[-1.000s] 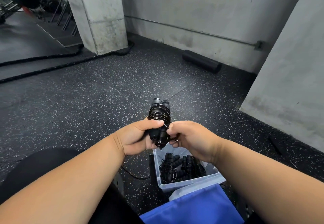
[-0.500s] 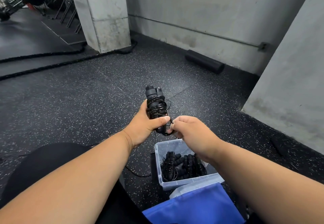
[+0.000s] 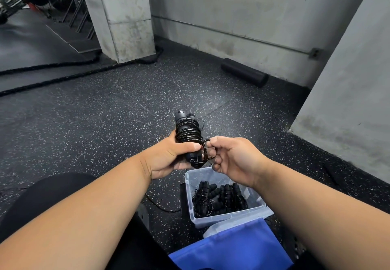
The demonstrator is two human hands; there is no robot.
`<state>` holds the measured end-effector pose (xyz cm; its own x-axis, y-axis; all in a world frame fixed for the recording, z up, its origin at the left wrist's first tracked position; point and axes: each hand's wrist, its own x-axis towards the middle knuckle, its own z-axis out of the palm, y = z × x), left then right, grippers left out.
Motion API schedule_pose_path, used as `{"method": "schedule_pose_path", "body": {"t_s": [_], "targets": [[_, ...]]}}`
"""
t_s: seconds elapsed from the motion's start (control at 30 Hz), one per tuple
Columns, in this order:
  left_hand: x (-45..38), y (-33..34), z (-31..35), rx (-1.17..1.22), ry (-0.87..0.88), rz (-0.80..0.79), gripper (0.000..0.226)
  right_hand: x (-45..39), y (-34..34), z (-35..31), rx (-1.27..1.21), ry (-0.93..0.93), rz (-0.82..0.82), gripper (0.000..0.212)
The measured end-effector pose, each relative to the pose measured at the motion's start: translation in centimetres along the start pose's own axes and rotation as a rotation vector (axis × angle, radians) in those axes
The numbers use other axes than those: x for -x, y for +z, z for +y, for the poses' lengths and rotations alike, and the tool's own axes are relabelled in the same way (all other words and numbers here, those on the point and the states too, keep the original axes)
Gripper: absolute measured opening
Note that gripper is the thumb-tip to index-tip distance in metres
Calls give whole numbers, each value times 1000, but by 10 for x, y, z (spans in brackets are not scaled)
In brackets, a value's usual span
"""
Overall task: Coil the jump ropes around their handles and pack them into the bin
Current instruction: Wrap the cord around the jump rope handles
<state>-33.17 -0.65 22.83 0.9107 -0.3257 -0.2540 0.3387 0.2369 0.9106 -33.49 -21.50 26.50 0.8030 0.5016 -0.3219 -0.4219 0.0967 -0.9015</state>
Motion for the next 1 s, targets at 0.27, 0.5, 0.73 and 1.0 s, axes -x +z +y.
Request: {"method": "schedule_pose_path", "body": {"t_s": [0.27,0.5,0.73,1.0], "targets": [[-2,-9,1,-164,50,14,88,10,8,8,218,-158,-58,13],[-4,5,-2,1,162,27,77,16,4,7,189,-89,-177,25],[-4,10,-9,37,91,-12,86,13,4,2,196,-71,-185,22],[-3,9,-7,87,68,-21,83,16,6,5,213,-118,-150,24]]}}
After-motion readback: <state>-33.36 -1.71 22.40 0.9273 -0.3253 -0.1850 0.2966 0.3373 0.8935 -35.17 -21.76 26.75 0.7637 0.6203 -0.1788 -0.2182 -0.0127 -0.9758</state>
